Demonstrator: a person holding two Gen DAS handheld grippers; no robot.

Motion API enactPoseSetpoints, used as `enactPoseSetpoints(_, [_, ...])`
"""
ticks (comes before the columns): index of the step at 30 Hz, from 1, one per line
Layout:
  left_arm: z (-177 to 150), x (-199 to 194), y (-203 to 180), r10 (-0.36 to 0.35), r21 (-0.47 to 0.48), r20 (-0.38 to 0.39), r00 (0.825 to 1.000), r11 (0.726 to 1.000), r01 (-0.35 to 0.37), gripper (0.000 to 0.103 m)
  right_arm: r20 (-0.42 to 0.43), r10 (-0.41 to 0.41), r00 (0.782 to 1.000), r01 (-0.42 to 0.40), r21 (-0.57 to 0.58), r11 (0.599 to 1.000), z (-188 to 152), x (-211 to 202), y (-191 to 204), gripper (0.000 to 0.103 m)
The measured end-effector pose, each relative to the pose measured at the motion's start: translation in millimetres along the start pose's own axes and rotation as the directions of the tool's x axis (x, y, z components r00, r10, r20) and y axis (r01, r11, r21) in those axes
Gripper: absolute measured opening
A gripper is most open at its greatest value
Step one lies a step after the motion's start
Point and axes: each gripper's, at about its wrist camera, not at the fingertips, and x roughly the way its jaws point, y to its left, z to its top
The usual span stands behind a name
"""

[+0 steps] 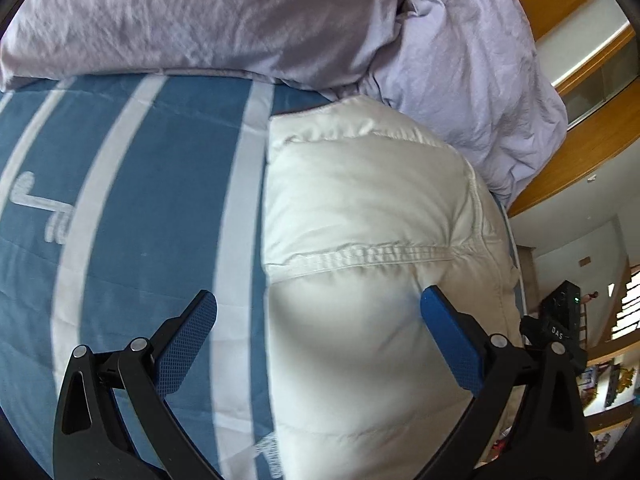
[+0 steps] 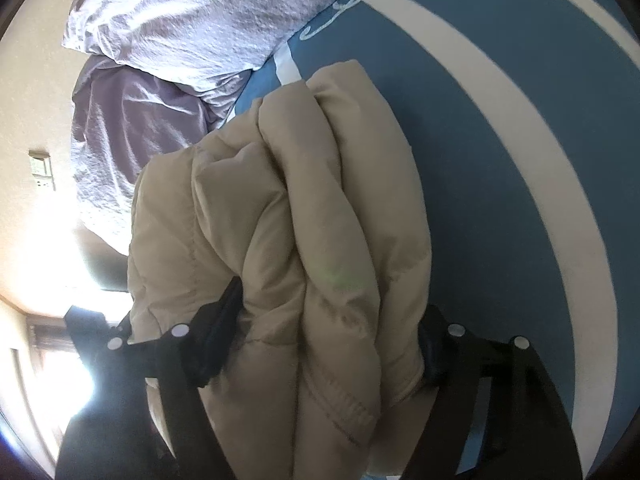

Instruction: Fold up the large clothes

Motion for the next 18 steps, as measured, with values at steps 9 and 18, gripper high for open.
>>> enactPoseSetpoints(9, [-0.1, 27.2, 10.6, -0.156, -0.143, -0.030, 0.987, 0.978, 0.151, 0.101, -0.068, 0.083, 0.994, -0.086, -0.040, 0.995, 13.2, 11.2, -3.0, 0.073])
enactPoseSetpoints(18, [-2.4, 41.1, 17.2, -0.241, -0.232, -0.026, 0.970, 0.945, 0.229, 0.102, -0.111, 0.143, 0.983, -0.147, -0.026, 0.989, 20.0, 15.7, -9.8, 0.077])
